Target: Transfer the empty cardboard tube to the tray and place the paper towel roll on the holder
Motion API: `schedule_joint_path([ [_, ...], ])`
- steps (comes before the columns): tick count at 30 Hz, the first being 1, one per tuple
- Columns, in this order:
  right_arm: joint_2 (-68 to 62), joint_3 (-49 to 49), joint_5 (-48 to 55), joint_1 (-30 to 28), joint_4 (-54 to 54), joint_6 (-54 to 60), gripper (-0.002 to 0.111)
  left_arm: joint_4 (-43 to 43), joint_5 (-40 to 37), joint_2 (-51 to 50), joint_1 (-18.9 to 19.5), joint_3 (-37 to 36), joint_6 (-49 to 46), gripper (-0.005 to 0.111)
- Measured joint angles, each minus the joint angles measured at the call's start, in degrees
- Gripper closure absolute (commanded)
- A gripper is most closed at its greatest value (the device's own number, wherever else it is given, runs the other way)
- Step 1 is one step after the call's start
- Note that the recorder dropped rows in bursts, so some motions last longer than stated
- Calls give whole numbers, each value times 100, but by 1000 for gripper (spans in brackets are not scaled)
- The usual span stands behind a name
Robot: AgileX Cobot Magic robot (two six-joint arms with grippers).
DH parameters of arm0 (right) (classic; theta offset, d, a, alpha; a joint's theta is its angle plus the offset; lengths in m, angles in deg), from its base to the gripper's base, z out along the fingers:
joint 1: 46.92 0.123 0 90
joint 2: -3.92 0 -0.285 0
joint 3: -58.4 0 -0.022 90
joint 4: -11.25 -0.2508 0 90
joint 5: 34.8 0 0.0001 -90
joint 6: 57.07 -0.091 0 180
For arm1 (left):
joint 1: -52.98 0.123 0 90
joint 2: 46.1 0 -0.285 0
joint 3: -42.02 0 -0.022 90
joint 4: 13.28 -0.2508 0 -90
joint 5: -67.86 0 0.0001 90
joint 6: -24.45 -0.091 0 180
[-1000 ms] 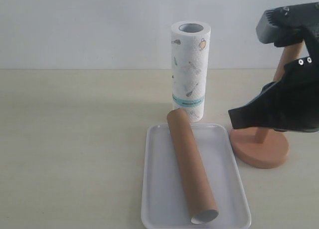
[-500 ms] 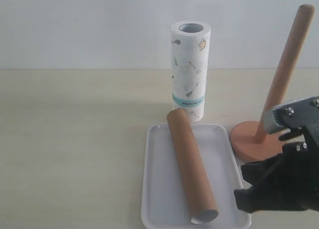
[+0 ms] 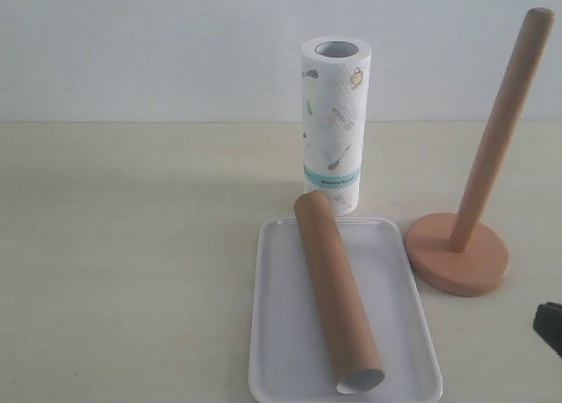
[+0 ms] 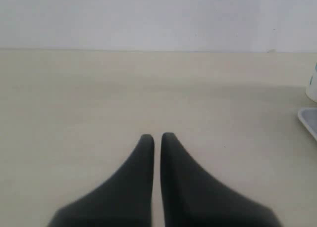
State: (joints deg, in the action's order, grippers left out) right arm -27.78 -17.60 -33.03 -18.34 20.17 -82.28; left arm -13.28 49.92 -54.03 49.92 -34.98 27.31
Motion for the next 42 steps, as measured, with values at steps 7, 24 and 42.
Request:
schedule_joint_path([
  [7, 1335, -93, 25, -541, 0, -40, 108, 0, 0, 0, 0, 0, 0, 103],
  [24, 2357, -122, 988, -1513, -295, -98, 108, 0, 0, 0, 0, 0, 0, 103],
  [42, 2366, -126, 1755, -1513, -1727, 2809, 108, 0, 0, 0, 0, 0, 0, 103],
])
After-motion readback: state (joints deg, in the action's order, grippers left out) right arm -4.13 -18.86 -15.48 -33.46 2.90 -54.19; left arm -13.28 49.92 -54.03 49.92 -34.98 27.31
